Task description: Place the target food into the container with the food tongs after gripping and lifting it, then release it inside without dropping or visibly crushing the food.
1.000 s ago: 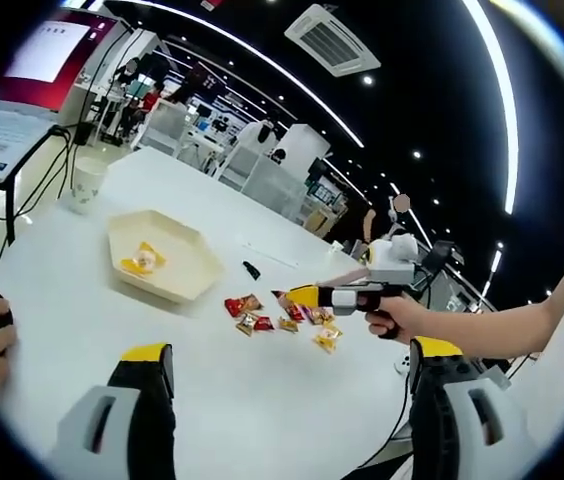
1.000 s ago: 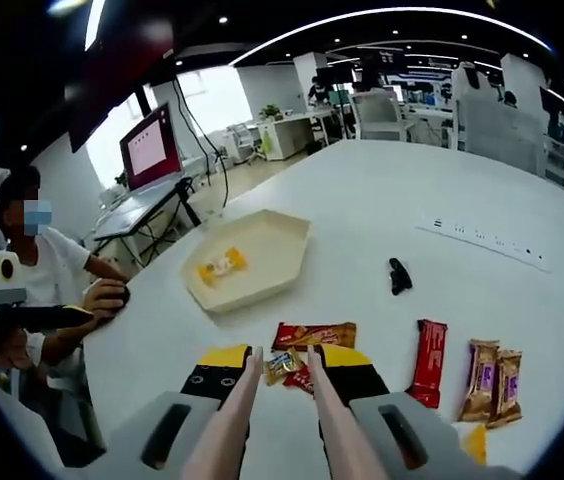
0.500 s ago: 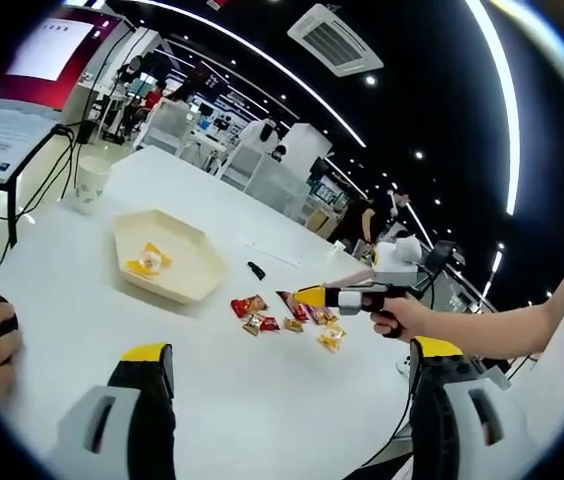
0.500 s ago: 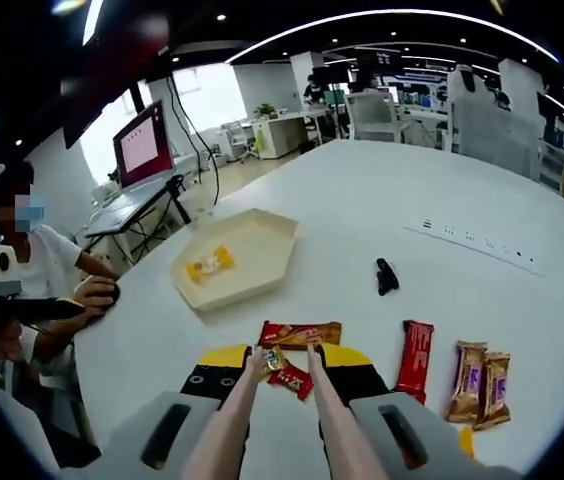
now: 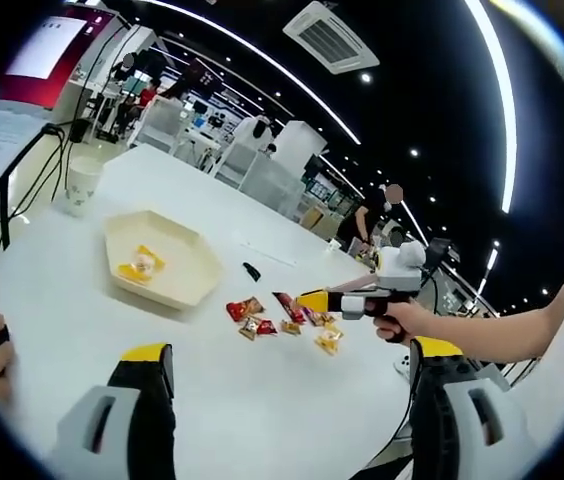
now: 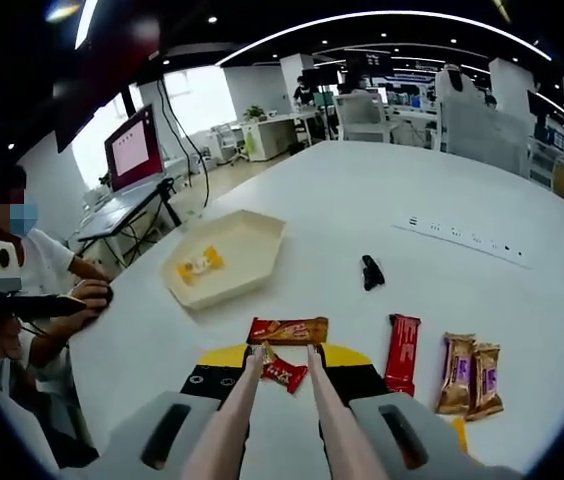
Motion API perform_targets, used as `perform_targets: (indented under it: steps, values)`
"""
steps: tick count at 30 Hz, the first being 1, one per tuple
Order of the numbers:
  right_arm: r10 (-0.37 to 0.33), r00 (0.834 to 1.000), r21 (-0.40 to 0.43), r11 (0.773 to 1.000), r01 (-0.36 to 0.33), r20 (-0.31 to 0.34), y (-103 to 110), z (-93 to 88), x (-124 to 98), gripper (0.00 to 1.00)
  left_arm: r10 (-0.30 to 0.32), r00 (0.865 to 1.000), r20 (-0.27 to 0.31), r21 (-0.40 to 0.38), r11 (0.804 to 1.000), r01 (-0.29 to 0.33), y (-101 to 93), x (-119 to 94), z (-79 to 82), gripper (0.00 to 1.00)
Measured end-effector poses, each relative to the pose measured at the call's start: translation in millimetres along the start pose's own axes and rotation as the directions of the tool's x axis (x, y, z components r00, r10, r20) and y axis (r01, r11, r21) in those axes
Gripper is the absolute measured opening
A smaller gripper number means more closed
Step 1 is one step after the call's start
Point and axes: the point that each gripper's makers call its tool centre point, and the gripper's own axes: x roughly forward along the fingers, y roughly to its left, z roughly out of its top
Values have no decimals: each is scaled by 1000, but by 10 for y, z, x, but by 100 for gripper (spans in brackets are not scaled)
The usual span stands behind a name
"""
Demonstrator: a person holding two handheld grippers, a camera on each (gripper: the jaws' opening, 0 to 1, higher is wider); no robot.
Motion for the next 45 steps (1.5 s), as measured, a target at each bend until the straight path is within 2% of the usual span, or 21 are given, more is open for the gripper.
perform_targets:
  steps: [5, 15, 26, 32, 37, 45]
  values:
    - [-4, 1000, 11, 1000, 4, -2, -24, -25, 13, 25, -2, 1000, -11, -3, 1000, 2, 1, 8, -32, 99]
    - [-7, 1000, 11, 1000, 7, 3, -6, -26, 20, 25, 11, 1000, 2, -2, 1000, -11, 46, -31, 18, 99]
    - [-31, 999, 10, 999, 31, 21, -118, -8, -67, 25, -3, 1000, -6, 9, 1000, 3, -32, 6, -19, 99]
    - [-37, 999, 14, 999, 37, 7, -166, -101, -100, 25, 8, 1000, 1, 9, 1000, -8, -5, -15, -34, 99]
    - [-11, 1000, -31, 999, 10, -28, -62, -178, -44, 25, 14, 1000, 9, 1, 1000, -14, 4, -19, -47, 99]
    - [36, 997, -120, 992, -43, -61, 192, -156, 195, 25, 24, 1000, 12, -5, 1000, -24, 40, -30, -44, 99]
